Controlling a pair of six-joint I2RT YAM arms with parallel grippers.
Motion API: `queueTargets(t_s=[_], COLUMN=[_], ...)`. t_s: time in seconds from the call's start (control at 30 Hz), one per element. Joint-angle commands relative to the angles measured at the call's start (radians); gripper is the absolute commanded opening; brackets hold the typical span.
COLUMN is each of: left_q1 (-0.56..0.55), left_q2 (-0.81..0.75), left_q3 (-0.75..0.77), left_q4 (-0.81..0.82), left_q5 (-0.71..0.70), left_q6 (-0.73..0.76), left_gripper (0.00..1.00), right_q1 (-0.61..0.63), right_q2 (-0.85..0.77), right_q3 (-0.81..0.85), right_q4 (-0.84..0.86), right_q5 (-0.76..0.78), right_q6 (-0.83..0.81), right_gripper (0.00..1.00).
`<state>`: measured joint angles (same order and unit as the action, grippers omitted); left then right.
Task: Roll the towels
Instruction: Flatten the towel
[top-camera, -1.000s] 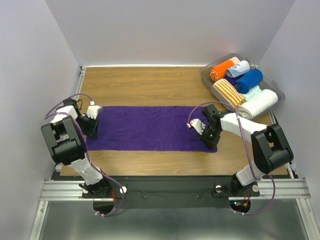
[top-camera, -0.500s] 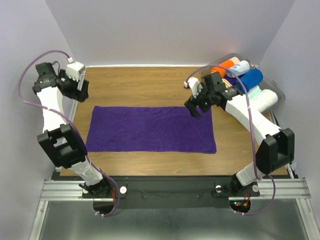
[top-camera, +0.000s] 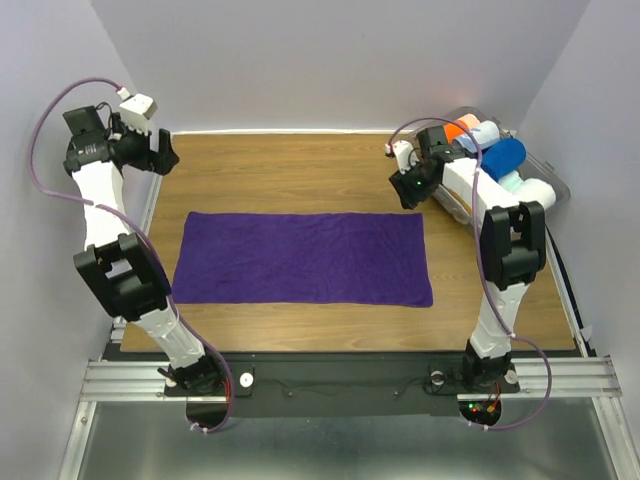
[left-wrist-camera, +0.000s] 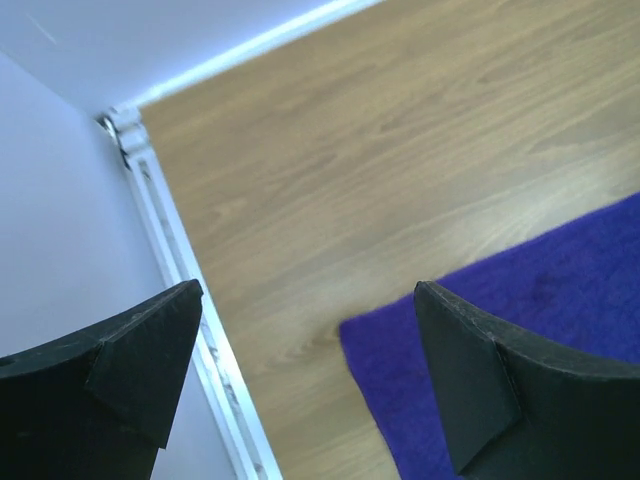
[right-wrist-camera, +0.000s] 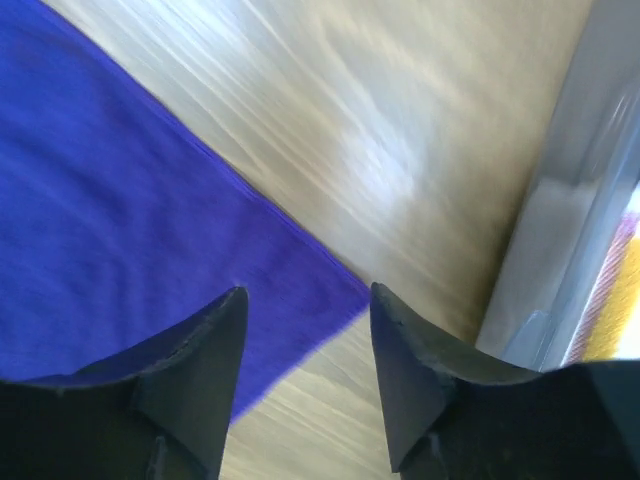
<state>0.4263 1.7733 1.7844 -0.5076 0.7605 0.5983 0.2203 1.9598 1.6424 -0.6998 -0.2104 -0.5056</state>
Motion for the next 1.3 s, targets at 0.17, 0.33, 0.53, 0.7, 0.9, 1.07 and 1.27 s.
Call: queueTargets(t_s=[0.17, 0.33, 0.53, 0.7, 0.9, 1.07, 1.27], left_q1=[-0.012, -0.012, -0.012, -0.014, -0.014, -0.012, -0.014], left_q2=[-0.043, -0.034, -0.029, -0.026, -0.023, -0.02, 0.003], left_q3=[-0.154, -0.161, -0.161, -0.166, -0.169, -0.178, -0.171], left_q4=[-0.005, -0.019, -0.029, -0.029, -0.026, -0.023, -0.02], left_q5=[-0.026, -0.021, -0.018, -0.015, -0.018, -0.02, -0.029], left_q6=[0.066, 0.072, 0.09, 0.087, 0.089, 0.09, 0.092], left_gripper=[0.93, 0.92, 0.92, 0.92, 0.92, 0.92, 0.9], right_q1=[-0.059, -0.059, -0.059, -0.061, -0.061, -0.059, -0.059], right_q2=[0.045, 0.089, 0.111, 0.139, 0.18, 0.205, 0.206], right_q3=[0.05, 0.048, 0.043, 0.045, 0.065, 0.076, 0.076], right_q4=[-0.072, -0.073, -0.073, -0.075, -0.072, -0.073, -0.075], right_q5=[0.089, 0.126, 0.128, 0.132, 0.155, 0.17, 0.163], right_q6=[-0.165, -0.24, -0.275, -0.29, -0.3, -0.3, -0.3], right_gripper=[0.47, 0.44, 0.44, 0.43, 0.41, 0.41, 0.11])
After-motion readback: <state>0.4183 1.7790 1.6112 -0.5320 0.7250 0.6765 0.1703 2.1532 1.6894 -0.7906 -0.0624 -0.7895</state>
